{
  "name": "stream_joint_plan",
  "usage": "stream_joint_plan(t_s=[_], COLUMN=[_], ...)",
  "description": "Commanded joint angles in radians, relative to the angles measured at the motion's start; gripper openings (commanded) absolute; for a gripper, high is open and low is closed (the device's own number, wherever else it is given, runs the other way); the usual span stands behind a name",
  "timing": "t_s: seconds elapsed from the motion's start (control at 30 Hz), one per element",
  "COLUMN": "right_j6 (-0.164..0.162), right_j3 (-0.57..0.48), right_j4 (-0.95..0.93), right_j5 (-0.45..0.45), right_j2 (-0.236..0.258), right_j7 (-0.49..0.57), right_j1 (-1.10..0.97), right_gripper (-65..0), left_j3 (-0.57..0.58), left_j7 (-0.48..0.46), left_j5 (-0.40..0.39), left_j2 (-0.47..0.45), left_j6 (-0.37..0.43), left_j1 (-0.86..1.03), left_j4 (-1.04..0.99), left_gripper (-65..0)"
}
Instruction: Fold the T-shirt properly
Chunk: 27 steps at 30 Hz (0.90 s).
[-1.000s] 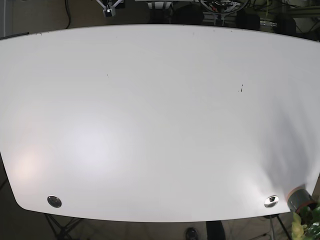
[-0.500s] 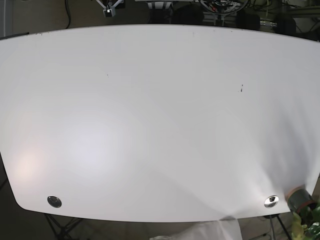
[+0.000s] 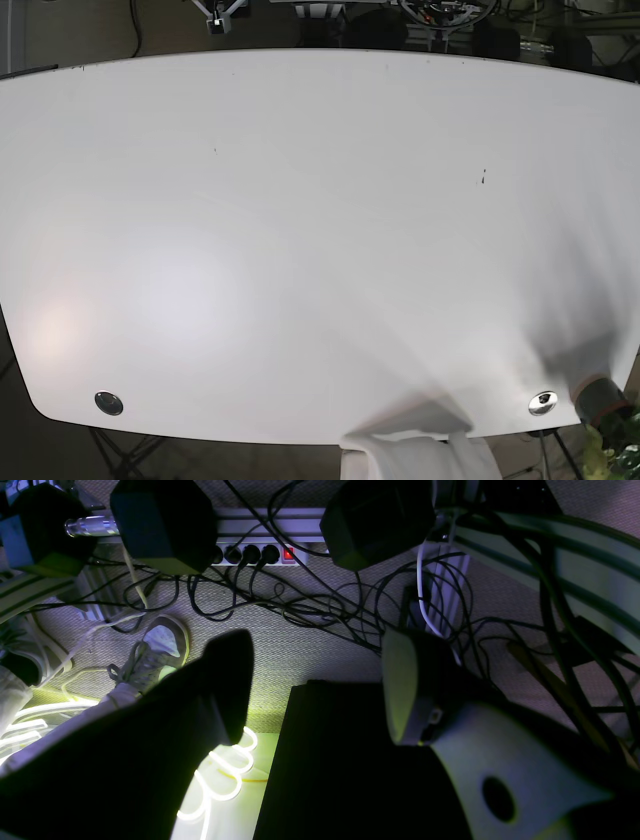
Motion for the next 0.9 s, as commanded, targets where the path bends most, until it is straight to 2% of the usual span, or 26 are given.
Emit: stream_joint_plan(t_s=[0.0, 0.87], right_j6=[0.009, 0.015], right_j3=[-0.001, -0.003], right_j4=[0.003, -0.051], right_j5=[0.003, 0.005], right_j2=[0.006, 0.006], right_j7=[0.013, 0.014], right_j1=[-0.009, 0.025], right_gripper=[-54.5, -54.9], left_j3=[-0.001, -0.001], left_j7=[-0.001, -0.001], left_j5=[0.003, 0.003], left_j2=[-0.002, 0.008], left_j6=[0.000, 0.000], left_j1=[0.004, 0.004], left_j4=[0.003, 0.003], left_gripper=[-28.1, -28.1])
